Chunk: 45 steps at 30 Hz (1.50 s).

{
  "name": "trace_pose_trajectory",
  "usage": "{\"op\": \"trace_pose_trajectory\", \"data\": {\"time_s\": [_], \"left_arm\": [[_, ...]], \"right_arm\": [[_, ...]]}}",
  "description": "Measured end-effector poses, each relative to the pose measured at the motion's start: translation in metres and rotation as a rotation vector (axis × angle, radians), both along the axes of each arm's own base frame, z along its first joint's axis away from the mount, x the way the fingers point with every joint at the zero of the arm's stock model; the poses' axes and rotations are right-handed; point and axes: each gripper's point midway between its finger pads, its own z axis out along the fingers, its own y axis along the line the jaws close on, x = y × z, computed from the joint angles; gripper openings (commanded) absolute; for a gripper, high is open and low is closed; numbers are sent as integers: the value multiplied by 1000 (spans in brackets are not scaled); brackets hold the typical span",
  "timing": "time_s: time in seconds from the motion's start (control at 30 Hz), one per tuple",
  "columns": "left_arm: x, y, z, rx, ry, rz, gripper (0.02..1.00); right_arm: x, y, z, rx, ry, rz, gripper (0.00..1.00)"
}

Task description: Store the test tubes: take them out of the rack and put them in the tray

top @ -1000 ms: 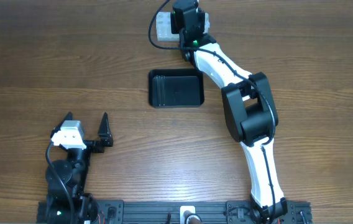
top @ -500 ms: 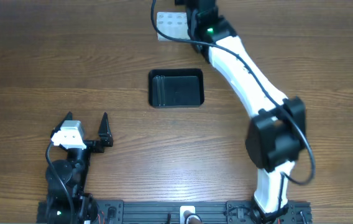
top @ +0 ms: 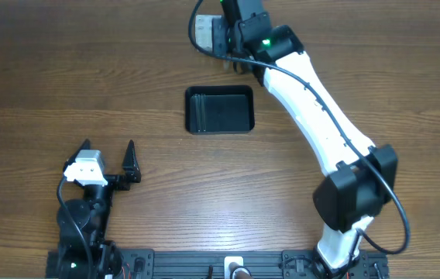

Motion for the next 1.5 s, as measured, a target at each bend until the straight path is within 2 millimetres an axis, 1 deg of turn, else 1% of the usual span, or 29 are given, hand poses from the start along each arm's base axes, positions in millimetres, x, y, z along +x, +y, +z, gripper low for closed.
{"op": "trace_pose_trajectory", "data": {"time_s": [0.03,0.07,0.1,0.13,0.17,0.23,0.4,0.57,0.67,0.9,1.0,1.2,1.4,1.5], "left_arm": [[0,0,0,0,0,0,998],[0,0,0,0,0,0,1000],[0,0,0,0,0,0,1000],[0,0,0,0,0,0,998],[0,0,0,0,0,0,1000],[0,0,0,0,0,0,998],[0,0,0,0,0,0,1000],[0,0,0,0,0,0,998],[0,0,0,0,0,0,1000],[0,0,0,0,0,0,1000],[0,0,0,0,0,0,998],[0,0,0,0,0,0,1000],[0,0,0,0,0,0,1000],[0,0,0,0,0,0,1000]], "right_arm": [[-3,2,-11,1,36,7,51],[-7,5,-27,0,88,20,38],[-11,6,-37,-3,123,25,14],[-15,8,-55,-3,175,35,12],[-16,10,-63,0,200,40,12],[-19,15,-74,16,233,50,14],[-22,20,-91,30,284,64,12],[-38,15,-121,1,404,43,12],[-43,13,-129,-7,433,39,12],[-46,11,-137,-16,461,31,12],[-47,11,-146,-17,480,14,14],[-48,11,-174,-23,533,-15,12],[-48,11,-175,-20,537,-17,16],[-48,12,-174,-18,534,-17,40]]}}
